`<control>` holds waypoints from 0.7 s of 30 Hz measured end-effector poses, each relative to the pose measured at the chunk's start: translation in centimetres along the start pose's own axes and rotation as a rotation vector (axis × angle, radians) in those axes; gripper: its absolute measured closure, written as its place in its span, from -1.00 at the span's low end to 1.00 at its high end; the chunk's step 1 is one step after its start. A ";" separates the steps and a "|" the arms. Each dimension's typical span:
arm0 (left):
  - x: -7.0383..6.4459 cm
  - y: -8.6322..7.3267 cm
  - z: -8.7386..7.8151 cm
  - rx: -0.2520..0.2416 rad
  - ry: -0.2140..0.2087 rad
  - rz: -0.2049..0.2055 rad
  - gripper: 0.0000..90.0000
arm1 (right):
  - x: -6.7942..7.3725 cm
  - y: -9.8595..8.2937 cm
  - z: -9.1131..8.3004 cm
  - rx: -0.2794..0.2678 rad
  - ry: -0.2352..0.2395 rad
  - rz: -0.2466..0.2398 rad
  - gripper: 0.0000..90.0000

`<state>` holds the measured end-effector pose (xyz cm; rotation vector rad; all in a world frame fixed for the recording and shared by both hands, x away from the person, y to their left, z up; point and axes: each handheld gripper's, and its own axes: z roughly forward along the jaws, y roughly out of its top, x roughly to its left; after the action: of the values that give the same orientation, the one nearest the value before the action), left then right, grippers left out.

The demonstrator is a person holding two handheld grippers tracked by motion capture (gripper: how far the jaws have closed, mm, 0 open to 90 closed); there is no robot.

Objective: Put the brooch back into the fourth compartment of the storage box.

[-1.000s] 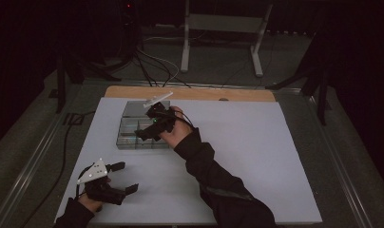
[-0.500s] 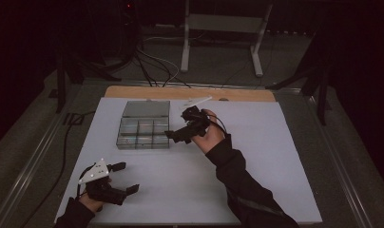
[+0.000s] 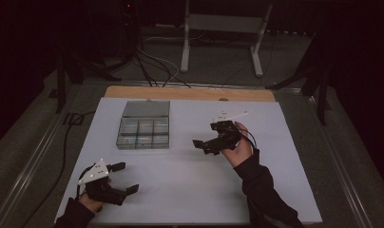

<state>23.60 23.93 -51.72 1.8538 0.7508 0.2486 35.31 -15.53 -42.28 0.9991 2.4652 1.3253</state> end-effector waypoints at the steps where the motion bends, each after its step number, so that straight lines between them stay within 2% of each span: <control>1: 0.0 0.0 0.0 -0.001 -0.001 -0.001 -0.97 | -0.2 -0.5 -0.4 -0.009 -0.002 0.002 -1.00; 5: 0.0 0.0 0.0 0.002 0.000 0.000 -0.97 | -0.7 -2.3 -1.6 -0.038 -0.023 0.014 -1.00; 10: 0.0 0.0 0.0 0.003 0.005 0.001 -0.97 | -1.5 -4.9 -2.8 -0.036 -0.045 0.024 -1.00; 15: 0.0 0.0 0.0 0.000 0.007 -0.003 -0.97 | -2.3 -7.9 -4.2 -0.073 -0.052 0.049 -1.00; 18: 0.0 0.0 0.0 0.004 0.003 0.001 -0.97 | -2.7 -8.9 -4.7 -0.063 -0.060 0.061 -1.00; 21: 0.0 0.0 0.1 0.007 0.004 0.003 -0.97 | -3.5 -11.0 -5.5 -0.038 -0.091 0.085 -1.00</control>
<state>23.63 23.87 -51.74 1.8617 0.7518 0.2519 30.30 -25.66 -48.32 1.1408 2.3470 1.3156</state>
